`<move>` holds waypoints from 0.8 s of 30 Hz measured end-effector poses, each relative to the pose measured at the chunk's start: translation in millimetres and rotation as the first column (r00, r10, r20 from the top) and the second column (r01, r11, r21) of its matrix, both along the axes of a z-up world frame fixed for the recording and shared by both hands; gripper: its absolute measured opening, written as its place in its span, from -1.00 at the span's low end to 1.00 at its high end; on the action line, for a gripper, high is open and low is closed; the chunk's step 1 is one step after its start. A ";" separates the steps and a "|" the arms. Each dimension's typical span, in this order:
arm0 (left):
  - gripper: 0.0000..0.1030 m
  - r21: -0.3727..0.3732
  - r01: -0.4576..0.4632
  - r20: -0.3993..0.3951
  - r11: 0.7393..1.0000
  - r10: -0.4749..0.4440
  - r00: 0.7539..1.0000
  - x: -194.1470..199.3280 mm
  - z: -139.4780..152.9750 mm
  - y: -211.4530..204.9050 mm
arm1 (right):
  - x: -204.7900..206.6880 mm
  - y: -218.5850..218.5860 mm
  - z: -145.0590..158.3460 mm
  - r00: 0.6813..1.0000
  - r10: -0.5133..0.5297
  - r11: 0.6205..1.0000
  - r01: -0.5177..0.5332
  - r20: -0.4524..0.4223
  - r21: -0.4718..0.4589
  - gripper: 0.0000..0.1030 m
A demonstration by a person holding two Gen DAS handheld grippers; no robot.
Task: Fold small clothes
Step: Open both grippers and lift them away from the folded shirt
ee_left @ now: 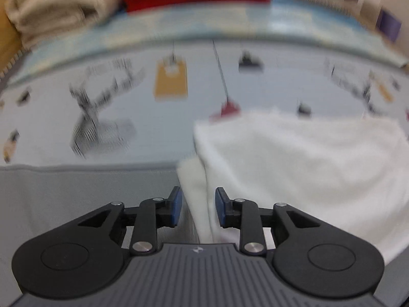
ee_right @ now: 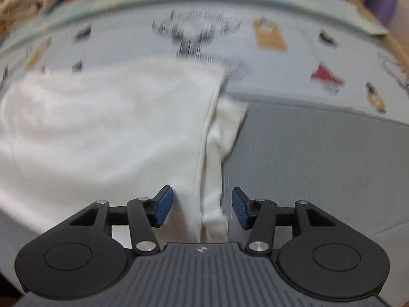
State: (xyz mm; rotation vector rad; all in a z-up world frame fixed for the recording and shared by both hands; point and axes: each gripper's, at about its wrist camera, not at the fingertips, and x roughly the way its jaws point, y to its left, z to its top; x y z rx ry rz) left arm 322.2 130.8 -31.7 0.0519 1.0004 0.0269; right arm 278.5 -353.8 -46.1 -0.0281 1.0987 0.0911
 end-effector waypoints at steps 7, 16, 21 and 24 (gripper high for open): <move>0.52 -0.054 -0.002 0.146 0.999 0.010 0.989 -49.4 64.7 4.7 | -10.0 46.4 46.7 0.962 0.030 0.999 -0.036 0.270 0.016 0.03; 0.39 0.057 -0.134 0.131 0.989 0.126 0.983 -100.6 62.7 32.0 | -51.5 166.7 66.2 0.860 0.285 0.954 -0.296 0.423 -0.041 0.04; -0.25 -0.052 -0.233 0.111 0.971 0.237 0.965 -97.3 66.1 59.7 | -67.2 231.6 54.6 0.836 0.364 0.918 -0.397 0.410 -0.004 -0.01; -0.28 -0.046 -0.229 0.084 0.972 0.232 0.969 -94.6 62.9 60.7 | -76.7 270.0 43.2 0.811 0.430 0.883 -0.468 0.396 -0.001 -0.35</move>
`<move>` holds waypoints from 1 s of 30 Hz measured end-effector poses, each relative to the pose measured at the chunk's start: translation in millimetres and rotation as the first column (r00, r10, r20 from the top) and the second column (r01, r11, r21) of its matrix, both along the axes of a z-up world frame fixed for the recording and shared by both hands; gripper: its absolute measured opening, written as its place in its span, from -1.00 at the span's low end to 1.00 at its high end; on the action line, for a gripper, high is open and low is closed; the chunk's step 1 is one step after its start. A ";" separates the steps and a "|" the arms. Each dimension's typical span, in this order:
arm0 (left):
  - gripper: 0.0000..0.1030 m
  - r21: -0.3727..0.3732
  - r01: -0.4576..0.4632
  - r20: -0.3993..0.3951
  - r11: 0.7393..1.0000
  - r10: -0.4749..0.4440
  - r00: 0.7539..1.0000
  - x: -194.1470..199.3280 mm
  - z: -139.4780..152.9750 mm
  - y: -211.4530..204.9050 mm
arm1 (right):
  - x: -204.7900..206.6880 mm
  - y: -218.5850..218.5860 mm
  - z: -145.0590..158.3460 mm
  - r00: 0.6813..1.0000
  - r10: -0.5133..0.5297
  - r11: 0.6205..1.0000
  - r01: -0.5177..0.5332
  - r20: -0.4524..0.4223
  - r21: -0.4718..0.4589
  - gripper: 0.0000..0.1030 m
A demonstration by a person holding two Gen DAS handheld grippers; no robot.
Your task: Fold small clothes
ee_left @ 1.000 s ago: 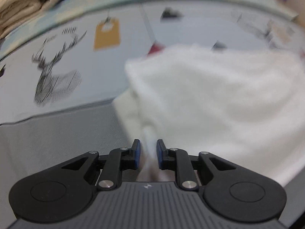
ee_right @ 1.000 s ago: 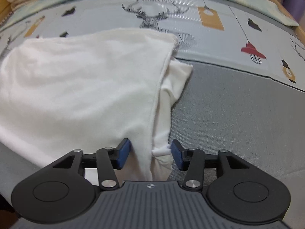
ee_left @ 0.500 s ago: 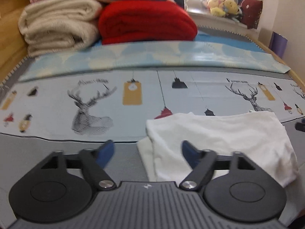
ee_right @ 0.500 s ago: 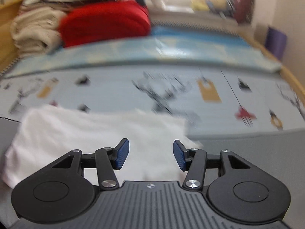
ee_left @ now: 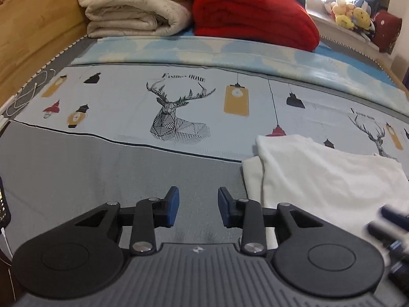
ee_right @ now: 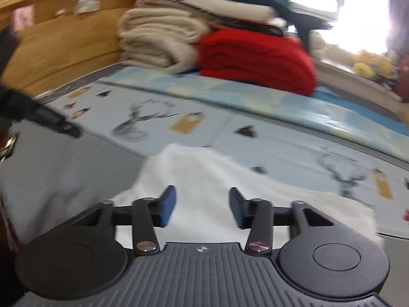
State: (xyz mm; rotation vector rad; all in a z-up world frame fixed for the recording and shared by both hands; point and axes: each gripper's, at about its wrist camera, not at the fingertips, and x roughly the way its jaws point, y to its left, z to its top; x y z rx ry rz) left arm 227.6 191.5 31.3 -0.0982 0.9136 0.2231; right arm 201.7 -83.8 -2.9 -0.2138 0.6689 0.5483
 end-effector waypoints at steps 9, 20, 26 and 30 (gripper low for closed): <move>-0.28 0.010 0.004 -0.001 1.000 -0.004 1.000 10.6 -9.9 19.5 | -25.7 78.8 -53.4 0.972 0.213 0.971 -0.222 -0.103 -0.089 -0.39; -0.27 0.013 0.025 -0.025 1.000 -0.025 0.999 4.3 -15.6 37.9 | -33.7 120.0 -99.2 0.922 0.303 0.914 -0.352 -0.241 -0.200 -0.04; -0.27 -0.008 0.002 -0.024 1.000 -0.002 1.000 -1.0 -15.3 51.4 | -36.4 125.4 -99.8 0.924 0.310 0.905 -0.359 -0.226 -0.227 -0.03; -0.27 -0.022 -0.002 -0.030 1.000 0.002 1.000 -1.2 -15.2 53.8 | -33.3 122.7 -97.9 0.928 0.301 0.908 -0.350 -0.221 -0.231 -0.37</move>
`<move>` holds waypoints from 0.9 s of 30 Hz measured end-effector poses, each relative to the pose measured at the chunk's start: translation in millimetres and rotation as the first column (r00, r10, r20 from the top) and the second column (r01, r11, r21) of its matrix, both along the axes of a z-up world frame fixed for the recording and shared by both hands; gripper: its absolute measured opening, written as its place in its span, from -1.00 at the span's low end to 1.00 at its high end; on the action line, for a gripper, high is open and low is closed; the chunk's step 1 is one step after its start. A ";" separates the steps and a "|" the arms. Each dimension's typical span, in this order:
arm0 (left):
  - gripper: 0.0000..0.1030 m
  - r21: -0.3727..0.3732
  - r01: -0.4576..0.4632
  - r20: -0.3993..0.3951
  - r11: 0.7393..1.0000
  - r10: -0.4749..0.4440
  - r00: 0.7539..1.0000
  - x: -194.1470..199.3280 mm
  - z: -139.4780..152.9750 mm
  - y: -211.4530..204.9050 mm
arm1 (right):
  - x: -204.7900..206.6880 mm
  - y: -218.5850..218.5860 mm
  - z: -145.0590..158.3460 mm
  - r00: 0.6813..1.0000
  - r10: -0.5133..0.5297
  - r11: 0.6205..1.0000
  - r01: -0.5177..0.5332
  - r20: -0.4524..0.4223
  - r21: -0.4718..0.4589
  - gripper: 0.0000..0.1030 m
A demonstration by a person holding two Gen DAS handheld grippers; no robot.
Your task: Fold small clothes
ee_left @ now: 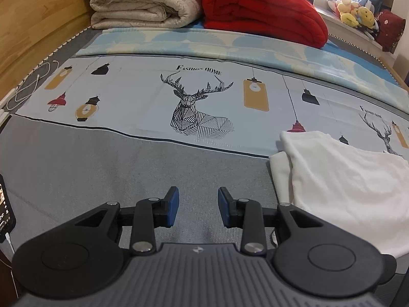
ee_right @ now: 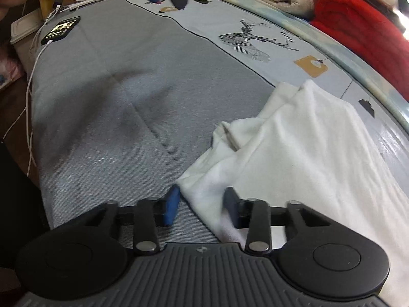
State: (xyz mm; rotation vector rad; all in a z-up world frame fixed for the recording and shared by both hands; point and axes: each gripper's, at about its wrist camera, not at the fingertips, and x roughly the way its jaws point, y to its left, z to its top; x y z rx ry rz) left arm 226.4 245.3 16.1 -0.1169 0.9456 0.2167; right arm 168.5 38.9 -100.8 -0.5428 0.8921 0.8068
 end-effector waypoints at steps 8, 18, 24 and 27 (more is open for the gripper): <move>0.49 -0.237 0.004 -0.074 0.972 -0.022 0.997 11.9 -14.6 -6.1 | 4.1 -18.1 23.0 0.999 -0.029 0.997 0.027 0.021 0.074 -0.81; 0.74 -0.640 -0.090 -0.237 0.763 -0.084 0.968 44.1 -88.9 -25.8 | 7.7 -71.0 68.9 0.995 -0.094 0.964 0.086 0.020 0.252 -0.81; 0.74 -0.679 -0.083 -0.245 0.730 -0.118 0.962 69.2 -108.9 -56.2 | 7.9 -97.0 81.8 0.994 -0.103 0.950 0.093 0.020 0.298 -0.82; 0.72 -0.672 -0.063 -0.231 0.738 -0.127 0.965 77.8 -111.4 -67.3 | 7.5 -104.3 85.1 0.995 -0.096 0.949 0.085 0.020 0.304 -0.84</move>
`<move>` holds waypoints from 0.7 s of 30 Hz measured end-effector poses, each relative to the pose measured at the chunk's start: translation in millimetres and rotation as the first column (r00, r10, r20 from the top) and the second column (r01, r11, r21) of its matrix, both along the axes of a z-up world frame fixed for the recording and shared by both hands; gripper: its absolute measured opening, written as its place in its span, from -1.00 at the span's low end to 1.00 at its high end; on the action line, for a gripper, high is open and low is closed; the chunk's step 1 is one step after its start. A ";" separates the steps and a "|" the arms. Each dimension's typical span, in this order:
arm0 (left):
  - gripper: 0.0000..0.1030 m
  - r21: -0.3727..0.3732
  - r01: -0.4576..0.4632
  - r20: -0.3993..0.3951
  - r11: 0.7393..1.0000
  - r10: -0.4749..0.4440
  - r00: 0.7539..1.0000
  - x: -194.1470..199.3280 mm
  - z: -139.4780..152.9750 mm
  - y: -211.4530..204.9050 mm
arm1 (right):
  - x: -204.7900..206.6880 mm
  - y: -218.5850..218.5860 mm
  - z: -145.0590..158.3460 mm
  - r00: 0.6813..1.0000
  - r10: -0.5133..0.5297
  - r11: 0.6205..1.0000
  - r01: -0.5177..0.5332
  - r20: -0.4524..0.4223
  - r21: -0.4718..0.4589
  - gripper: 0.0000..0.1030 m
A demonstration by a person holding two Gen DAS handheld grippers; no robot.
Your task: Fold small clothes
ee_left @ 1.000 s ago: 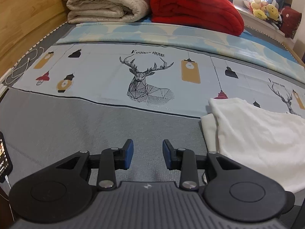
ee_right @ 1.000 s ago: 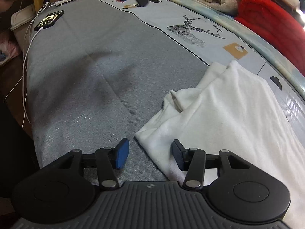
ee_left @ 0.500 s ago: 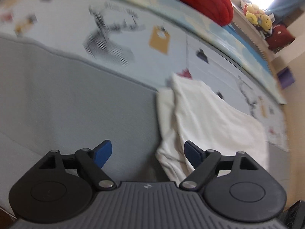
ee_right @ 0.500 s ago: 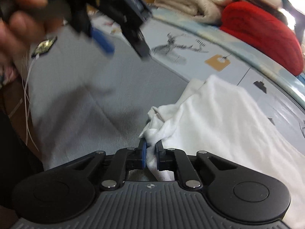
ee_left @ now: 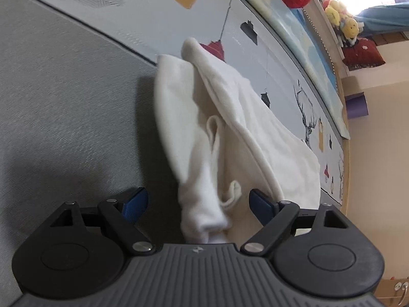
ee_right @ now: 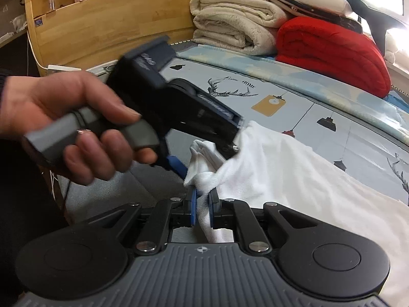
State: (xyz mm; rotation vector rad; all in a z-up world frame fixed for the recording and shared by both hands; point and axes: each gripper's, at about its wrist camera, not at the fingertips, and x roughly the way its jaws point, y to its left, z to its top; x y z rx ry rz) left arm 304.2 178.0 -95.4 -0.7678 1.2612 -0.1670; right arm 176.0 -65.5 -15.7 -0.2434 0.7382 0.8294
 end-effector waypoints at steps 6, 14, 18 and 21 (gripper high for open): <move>-0.35 0.033 0.040 0.011 0.999 -0.040 0.999 6.7 -1.8 -5.0 | 1.6 0.5 -0.1 1.000 0.015 1.000 -0.015 -0.010 0.004 -0.84; -0.55 0.053 0.069 0.056 0.996 -0.072 0.996 -5.9 8.7 8.6 | -2.9 26.3 -4.3 0.997 0.074 0.997 -0.074 -0.017 -0.001 -0.88; -0.43 0.036 0.014 0.027 0.999 -0.015 1.000 -13.8 9.1 30.3 | -8.5 42.0 -5.5 0.994 0.106 0.994 -0.106 -0.017 -0.001 -0.88; 0.44 -0.018 -0.087 0.003 0.996 0.087 0.996 -17.6 7.6 53.6 | -10.9 50.9 -9.6 0.994 0.112 0.993 -0.113 -0.016 -0.020 -0.88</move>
